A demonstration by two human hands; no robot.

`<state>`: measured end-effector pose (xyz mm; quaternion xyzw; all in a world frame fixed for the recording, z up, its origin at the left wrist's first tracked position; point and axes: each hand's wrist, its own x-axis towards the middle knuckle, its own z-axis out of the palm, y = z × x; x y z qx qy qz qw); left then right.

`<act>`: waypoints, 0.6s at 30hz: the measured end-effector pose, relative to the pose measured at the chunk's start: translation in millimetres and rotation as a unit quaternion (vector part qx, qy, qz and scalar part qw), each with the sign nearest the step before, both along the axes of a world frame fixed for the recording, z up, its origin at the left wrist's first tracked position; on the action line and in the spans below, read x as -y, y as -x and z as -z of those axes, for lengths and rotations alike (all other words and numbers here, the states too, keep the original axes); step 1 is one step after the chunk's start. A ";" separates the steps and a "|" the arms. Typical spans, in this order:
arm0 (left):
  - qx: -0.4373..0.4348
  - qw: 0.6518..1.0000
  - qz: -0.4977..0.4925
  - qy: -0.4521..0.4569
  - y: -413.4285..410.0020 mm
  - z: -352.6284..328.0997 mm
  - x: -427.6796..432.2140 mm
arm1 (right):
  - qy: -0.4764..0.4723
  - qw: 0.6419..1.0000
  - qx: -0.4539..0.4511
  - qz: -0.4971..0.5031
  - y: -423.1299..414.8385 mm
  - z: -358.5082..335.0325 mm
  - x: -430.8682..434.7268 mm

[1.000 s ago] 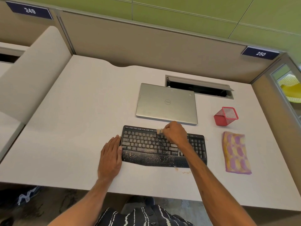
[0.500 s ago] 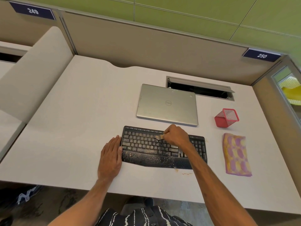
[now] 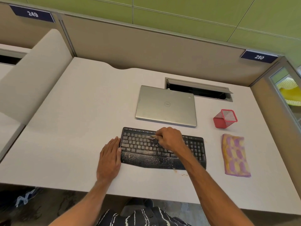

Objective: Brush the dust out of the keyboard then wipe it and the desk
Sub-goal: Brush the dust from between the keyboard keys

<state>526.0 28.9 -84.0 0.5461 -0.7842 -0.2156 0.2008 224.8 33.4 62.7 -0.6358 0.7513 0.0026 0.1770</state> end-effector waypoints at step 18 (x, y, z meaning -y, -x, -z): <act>0.003 1.000 -0.001 0.000 -0.8 3.1 1.4 | 0.021 0.994 0.077 0.069 -9.1 1.9 4.6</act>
